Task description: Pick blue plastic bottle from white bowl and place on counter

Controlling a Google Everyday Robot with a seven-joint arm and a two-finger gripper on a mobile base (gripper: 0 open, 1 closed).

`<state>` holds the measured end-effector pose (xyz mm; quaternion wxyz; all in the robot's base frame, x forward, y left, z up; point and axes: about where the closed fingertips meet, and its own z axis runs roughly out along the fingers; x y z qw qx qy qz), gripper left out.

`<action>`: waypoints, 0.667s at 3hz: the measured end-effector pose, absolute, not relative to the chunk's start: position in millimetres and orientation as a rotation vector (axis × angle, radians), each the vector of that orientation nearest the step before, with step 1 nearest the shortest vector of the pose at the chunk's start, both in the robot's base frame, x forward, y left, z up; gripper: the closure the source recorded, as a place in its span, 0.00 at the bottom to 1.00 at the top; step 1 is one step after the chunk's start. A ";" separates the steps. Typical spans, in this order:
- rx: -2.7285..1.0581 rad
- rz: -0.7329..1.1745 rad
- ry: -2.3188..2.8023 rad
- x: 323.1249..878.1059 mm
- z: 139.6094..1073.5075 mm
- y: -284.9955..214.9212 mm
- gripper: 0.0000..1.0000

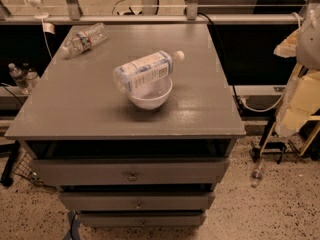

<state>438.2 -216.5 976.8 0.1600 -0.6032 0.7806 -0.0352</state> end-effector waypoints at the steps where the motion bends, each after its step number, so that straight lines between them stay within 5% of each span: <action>1: -1.723 -0.101 2.230 438.2 976.8 -216.5 0.00; 2: -1.815 -0.062 2.108 473.0 968.8 -191.2 0.00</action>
Offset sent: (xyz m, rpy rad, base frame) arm 0.0571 0.0364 -0.0193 0.0491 -0.0186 0.1761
